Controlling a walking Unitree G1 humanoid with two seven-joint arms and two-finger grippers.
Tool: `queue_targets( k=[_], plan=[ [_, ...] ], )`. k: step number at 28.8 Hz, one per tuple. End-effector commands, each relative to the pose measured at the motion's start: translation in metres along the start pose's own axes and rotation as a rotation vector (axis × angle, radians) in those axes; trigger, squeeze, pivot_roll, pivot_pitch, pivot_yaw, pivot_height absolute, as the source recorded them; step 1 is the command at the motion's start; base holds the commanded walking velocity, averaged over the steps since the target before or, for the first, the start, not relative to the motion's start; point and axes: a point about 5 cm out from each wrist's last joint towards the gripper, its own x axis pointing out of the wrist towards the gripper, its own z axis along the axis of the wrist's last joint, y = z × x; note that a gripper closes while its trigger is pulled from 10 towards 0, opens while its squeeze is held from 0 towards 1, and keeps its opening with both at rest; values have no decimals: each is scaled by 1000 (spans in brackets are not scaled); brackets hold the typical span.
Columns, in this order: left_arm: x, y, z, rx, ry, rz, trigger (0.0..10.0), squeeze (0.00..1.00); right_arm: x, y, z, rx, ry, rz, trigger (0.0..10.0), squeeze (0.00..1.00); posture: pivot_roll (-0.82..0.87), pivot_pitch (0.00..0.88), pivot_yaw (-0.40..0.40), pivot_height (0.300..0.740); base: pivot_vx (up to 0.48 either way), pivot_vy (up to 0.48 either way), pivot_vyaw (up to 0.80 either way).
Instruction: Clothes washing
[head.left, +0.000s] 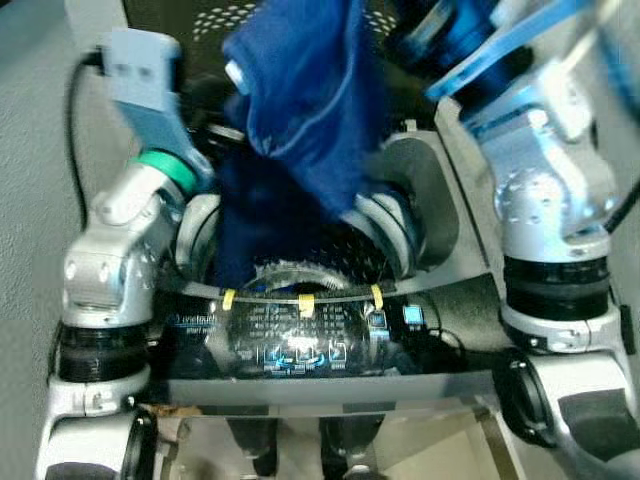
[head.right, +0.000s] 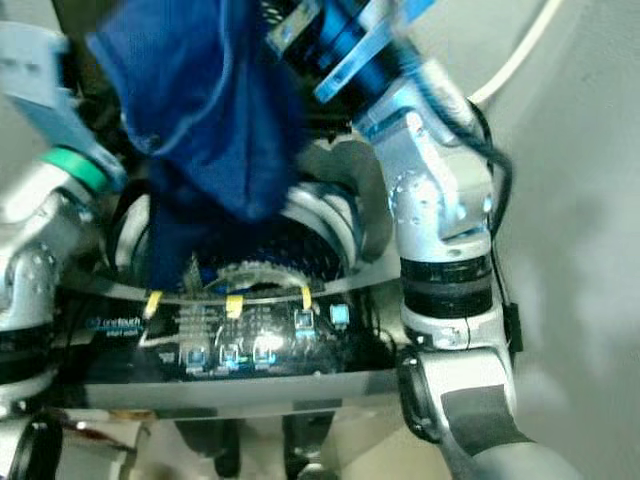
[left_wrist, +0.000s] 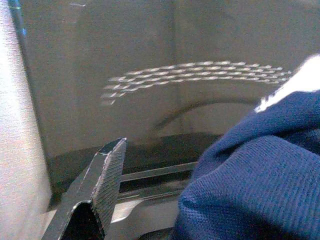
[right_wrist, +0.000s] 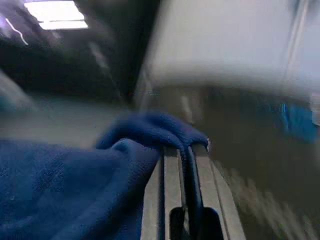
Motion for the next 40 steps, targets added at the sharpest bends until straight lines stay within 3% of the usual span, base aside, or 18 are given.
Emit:
queue_targets(
  k=[1, 6, 8, 9, 10, 12, 14, 15, 18, 23, 24, 25, 26, 28, 32, 37, 39, 40],
  plan=[
    [-14, -15, -12, -13, 66, -78, 10000, 0, 7, 10, -27, -72, 106, -18, 10000, 0, 45, 36, 36, 740, 0, 0, 0],
    [-25, -26, -20, -27, 105, -126, 10000, 0, 15, 20, -41, -132, 166, 20, 10000, 0, 53, 47, 34, 740, 0, 0, 0],
    [-45, -44, -32, -54, 165, -230, 10000, 0, 26, 38, -51, -169, 219, 81, 10000, 0, 62, 60, 24, 740, 0, 0, 0],
    [-45, -44, -32, -54, 165, -230, 10000, 0, 26, 38, -51, -169, 219, 81, 10000, 0, 62, 60, 24, 740, 0, 0, 0],
    [-67, -60, -42, 0, 210, -344, 10000, 0, 34, 49, -57, -180, 248, 111, 10000, 0, 66, 67, 18, 740, 0, 0, 0],
    [-76, -64, -46, 43, 221, -366, 10000, 0, 35, 51, -58, -179, 252, 116, 10000, 0, 71, 72, 15, 740, 0, 0, 0],
    [-81, -66, -48, 81, 225, -365, 10000, 0, 36, 51, -58, -174, 254, 117, 10000, 0, 71, 72, 15, 740, 0, 0, 0],
    [-86, -67, -49, 158, 203, -318, 10000, 0, 35, 51, -59, -177, 258, 116, 10000, 0, 71, 80, 15, 740, 0, 0, 0],
    [-89, -65, -45, 246, 147, -225, 10000, 0, 33, 49, -61, -194, 268, 116, 10000, 0, 72, 83, 12, 740, 0, 0, 0],
    [-90, -62, -36, 308, 90, -140, 10000, 0, 31, 46, -66, -221, 281, 128, 10000, 0, 71, 87, 8, 740, 0, 0, 0],
    [-91, -63, -33, 327, 72, -129, 10000, 0, 29, 46, -69, -229, 292, 150, 10000, 435, 71, 87, 7, 740, 0, 0, 0],
    [-92, -66, -30, 344, 60, -138, 10000, 0, 26, 48, -73, -242, 318, 203, 10000, 1000, 70, 88, 6, 740, 0, 0, 0],
    [-92, -66, -30, 344, 60, -138, 10000, 0, 26, 48, -73, -242, 318, 203, 10000, 1000, 70, 88, 6, 740, 0, 0, 0],
    [-95, -74, -29, 361, 48, -162, 10000, 0, 14, 53, -82, -310, 383, 351, 10000, 1000, 66, 89, 9, 740, 0, 0, 0],
    [-96, -75, -30, 363, 47, -167, 10000, 0, 9, 51, -83, -344, 401, 397, 10000, 1000, 66, 90, 10, 740, 0, 0, 0],
    [-93, -75, -30, 383, 31, -170, 10000, 0, -23, 37, -78, -483, 462, 643, 10000, 1000, 65, 92, 14, 740, 0, 0, 0],
    [-93, -75, -30, 383, 31, -170, 10000, 0, -23, 37, -78, -483, 462, 643, 10000, 1000, 65, 92, 14, 740, 0, 0, 0],
    [-92, -74, -29, 392, 24, -165, 10000, 0, -37, 27, -73, -511, 482, 716, 10000, 1000, 59, 92, 16, 740, 0, 0, 0]
  ],
)
